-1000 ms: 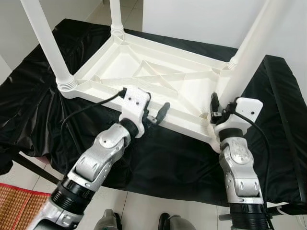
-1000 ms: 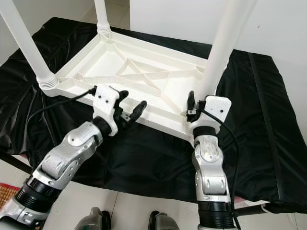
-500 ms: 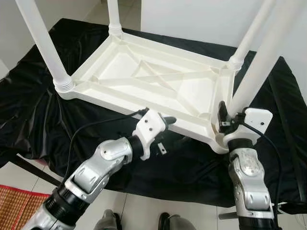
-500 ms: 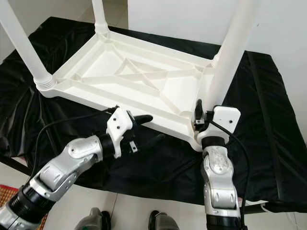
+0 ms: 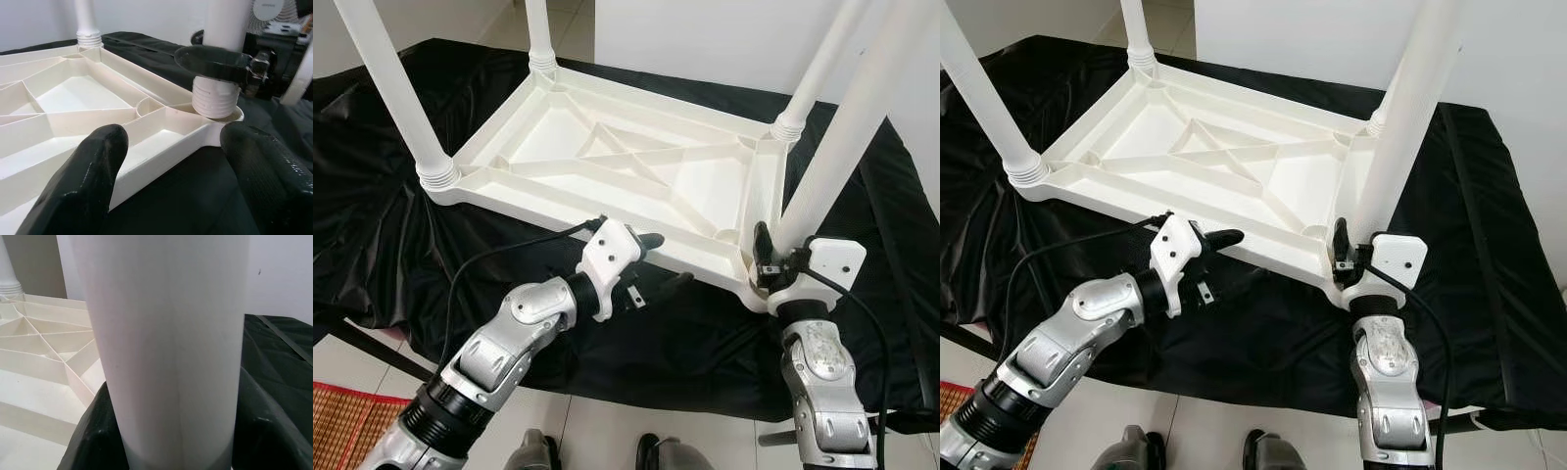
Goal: Building children table
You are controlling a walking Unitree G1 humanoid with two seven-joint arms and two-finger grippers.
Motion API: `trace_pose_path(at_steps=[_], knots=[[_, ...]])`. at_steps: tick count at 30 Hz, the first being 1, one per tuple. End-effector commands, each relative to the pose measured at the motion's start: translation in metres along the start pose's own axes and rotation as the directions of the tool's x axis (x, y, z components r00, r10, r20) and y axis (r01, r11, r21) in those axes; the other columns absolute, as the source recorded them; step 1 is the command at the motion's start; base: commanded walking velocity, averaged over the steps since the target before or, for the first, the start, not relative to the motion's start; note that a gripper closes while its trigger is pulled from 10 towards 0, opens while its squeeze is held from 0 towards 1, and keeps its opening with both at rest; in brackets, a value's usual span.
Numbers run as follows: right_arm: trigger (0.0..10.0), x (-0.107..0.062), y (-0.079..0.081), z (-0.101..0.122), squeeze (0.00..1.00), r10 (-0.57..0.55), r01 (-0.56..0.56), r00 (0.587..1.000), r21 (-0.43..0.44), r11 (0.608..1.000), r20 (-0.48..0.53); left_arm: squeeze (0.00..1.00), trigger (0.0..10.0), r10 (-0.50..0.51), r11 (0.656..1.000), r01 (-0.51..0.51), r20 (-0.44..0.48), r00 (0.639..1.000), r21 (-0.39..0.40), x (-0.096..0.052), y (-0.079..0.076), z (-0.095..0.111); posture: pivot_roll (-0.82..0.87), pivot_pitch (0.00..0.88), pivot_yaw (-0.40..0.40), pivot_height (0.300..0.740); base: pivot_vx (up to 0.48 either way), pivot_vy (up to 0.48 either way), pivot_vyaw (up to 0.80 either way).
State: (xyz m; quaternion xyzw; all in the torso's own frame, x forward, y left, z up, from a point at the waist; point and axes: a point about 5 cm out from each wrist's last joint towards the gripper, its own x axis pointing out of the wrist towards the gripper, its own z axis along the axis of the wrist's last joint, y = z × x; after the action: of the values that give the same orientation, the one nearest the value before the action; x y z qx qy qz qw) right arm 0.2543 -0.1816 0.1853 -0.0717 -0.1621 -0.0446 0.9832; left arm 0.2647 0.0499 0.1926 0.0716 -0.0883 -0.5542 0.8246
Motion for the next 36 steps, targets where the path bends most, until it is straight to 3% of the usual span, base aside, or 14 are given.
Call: trace_pose_path(at_steps=[1, 17, 26, 36], knots=[[10.0, -0.005, -0.001, -0.003, 0.0, 0.006, -0.006, 1.0, -0.005, 1.0, -0.012, 0.0, 10.0, -0.053, 0.999, 0.053, -0.013, 0.998, -0.012, -0.001, -0.002, -0.002, 0.03, 0.184, -0.022, 0.74, 0.0, 0.0, 0.0], [10.0, -0.022, -0.005, -0.014, 0.0, 0.036, -0.038, 0.999, -0.039, 0.999, -0.033, 0.0, 10.0, -0.064, 0.998, 0.063, -0.011, 0.998, -0.031, -0.002, 0.0, -0.002, 0.02, 0.178, -0.013, 0.74, 0.0, 0.0, 0.0], [10.0, -0.018, -0.004, -0.017, 0.0, 0.058, -0.058, 0.998, -0.029, 0.998, -0.008, 0.0, 10.0, -0.068, 0.997, 0.067, -0.014, 0.998, -0.027, -0.003, 0.001, -0.001, 0.03, 0.173, -0.002, 0.74, 0.0, 0.0, 0.0], [10.0, -0.012, -0.001, -0.03, 0.0, 0.079, -0.074, 0.996, 0.12, 0.99, -0.041, 0.0, 10.0, -0.063, 0.998, 0.063, -0.015, 0.998, -0.018, -0.004, 0.002, 0.001, 0.04, 0.17, -0.003, 0.74, 0.0, 0.0, 0.0]])
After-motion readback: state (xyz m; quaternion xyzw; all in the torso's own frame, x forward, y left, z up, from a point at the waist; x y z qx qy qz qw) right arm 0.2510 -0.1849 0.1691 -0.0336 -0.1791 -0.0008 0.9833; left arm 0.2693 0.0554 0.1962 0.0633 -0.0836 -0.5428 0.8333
